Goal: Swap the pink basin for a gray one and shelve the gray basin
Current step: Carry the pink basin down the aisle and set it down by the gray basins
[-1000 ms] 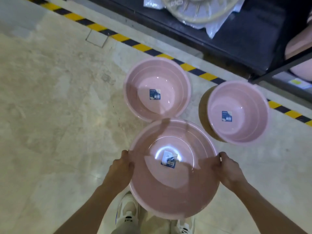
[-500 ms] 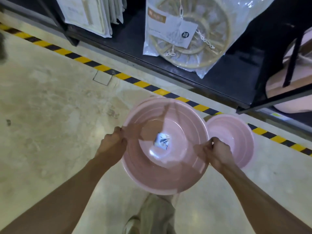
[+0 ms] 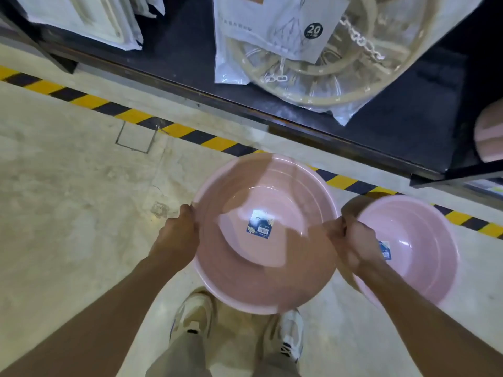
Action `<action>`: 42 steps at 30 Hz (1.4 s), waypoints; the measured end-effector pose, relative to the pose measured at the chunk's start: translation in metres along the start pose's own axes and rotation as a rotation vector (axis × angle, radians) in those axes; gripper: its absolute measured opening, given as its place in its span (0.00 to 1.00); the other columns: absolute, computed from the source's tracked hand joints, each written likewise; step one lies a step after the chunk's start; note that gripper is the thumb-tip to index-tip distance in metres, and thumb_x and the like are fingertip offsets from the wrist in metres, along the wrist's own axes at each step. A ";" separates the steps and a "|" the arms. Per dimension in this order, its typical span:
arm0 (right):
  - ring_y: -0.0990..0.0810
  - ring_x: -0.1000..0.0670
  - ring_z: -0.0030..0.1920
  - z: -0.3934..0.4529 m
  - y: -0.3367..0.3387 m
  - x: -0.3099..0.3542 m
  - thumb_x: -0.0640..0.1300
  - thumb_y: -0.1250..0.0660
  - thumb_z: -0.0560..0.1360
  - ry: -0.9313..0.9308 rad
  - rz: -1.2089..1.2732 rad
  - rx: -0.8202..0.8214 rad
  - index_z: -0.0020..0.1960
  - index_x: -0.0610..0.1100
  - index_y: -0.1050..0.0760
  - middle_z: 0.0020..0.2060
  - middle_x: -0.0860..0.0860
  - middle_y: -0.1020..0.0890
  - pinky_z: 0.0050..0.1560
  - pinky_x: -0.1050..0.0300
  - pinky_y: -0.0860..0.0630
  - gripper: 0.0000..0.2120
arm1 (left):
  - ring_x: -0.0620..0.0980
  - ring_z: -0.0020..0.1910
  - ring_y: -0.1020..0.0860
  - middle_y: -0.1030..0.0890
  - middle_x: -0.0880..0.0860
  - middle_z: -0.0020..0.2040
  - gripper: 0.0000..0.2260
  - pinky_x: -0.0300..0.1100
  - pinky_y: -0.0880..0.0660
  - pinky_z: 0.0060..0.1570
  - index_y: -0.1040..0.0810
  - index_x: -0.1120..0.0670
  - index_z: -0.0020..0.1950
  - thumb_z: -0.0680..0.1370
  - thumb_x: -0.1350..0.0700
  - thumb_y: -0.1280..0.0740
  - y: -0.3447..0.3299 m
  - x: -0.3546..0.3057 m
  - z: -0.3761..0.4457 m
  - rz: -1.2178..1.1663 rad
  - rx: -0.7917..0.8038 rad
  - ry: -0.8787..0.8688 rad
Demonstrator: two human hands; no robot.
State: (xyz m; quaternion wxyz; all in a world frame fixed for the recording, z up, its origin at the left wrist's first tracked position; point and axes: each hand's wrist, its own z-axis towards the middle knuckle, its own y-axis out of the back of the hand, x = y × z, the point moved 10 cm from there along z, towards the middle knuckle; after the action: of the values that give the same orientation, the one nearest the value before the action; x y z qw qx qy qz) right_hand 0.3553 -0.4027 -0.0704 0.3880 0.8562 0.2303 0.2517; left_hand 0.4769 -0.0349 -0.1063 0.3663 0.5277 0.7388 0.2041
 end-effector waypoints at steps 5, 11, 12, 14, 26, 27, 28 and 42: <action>0.21 0.36 0.44 0.028 -0.040 -0.006 0.46 0.38 0.76 -0.041 -0.073 -0.038 0.51 0.43 0.27 0.44 0.40 0.19 0.42 0.49 0.25 0.07 | 0.51 0.29 0.35 0.35 0.52 0.33 0.04 0.51 0.33 0.38 0.39 0.53 0.53 0.83 0.57 0.43 -0.013 0.014 0.037 0.037 -0.018 0.020; 0.23 0.40 0.40 0.042 -0.068 -0.018 0.45 0.34 0.72 -0.056 -0.056 -0.034 0.49 0.46 0.25 0.41 0.43 0.19 0.40 0.51 0.26 0.07 | 0.51 0.29 0.34 0.34 0.54 0.34 0.04 0.51 0.34 0.36 0.40 0.53 0.51 0.83 0.58 0.44 -0.031 0.022 0.061 0.097 0.031 0.050; 0.22 0.40 0.41 0.043 -0.071 -0.020 0.46 0.33 0.72 -0.045 -0.063 -0.033 0.49 0.47 0.25 0.40 0.44 0.19 0.41 0.50 0.24 0.07 | 0.51 0.29 0.34 0.33 0.54 0.34 0.03 0.51 0.33 0.36 0.39 0.53 0.51 0.82 0.58 0.44 -0.034 0.023 0.063 0.108 0.038 0.059; 0.20 0.40 0.41 0.044 -0.077 -0.024 0.48 0.33 0.72 -0.039 -0.068 -0.022 0.49 0.47 0.25 0.40 0.45 0.19 0.42 0.49 0.22 0.07 | 0.53 0.29 0.31 0.30 0.55 0.33 0.02 0.52 0.33 0.38 0.38 0.54 0.51 0.82 0.57 0.45 -0.042 0.025 0.066 0.122 0.047 0.063; 0.23 0.44 0.36 0.051 -0.114 -0.046 0.46 0.38 0.75 -0.127 -0.022 0.091 0.50 0.49 0.32 0.38 0.47 0.23 0.35 0.52 0.26 0.05 | 0.51 0.32 0.29 0.28 0.52 0.37 0.11 0.41 0.37 0.25 0.39 0.49 0.52 0.76 0.58 0.38 -0.070 0.043 0.072 0.107 0.101 0.119; 0.23 0.45 0.36 0.050 -0.116 -0.048 0.45 0.38 0.75 -0.138 0.012 0.110 0.51 0.49 0.32 0.39 0.47 0.22 0.33 0.53 0.27 0.06 | 0.51 0.32 0.29 0.28 0.53 0.37 0.11 0.41 0.36 0.25 0.40 0.48 0.51 0.76 0.58 0.38 -0.069 0.043 0.073 0.107 0.096 0.116; 0.23 0.46 0.35 0.049 -0.115 -0.049 0.44 0.37 0.74 -0.142 0.042 0.118 0.51 0.49 0.32 0.39 0.46 0.22 0.32 0.54 0.28 0.07 | 0.51 0.32 0.28 0.27 0.53 0.37 0.11 0.42 0.35 0.25 0.40 0.48 0.51 0.76 0.58 0.38 -0.067 0.042 0.073 0.105 0.094 0.107; 0.21 0.35 0.47 -0.009 0.016 -0.056 0.41 0.38 0.77 -0.189 0.189 -0.015 0.61 0.43 0.31 0.43 0.42 0.20 0.48 0.45 0.23 0.13 | 0.55 0.31 0.21 0.22 0.54 0.37 0.11 0.48 0.24 0.29 0.37 0.51 0.51 0.76 0.57 0.35 0.005 -0.074 0.026 0.109 0.104 -0.143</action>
State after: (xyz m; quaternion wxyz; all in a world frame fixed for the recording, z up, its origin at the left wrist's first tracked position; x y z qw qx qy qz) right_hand 0.3107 -0.4406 -0.0668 0.3888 0.8911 0.1091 0.2073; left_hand 0.5127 -0.1042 -0.0962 0.3786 0.5987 0.6904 0.1470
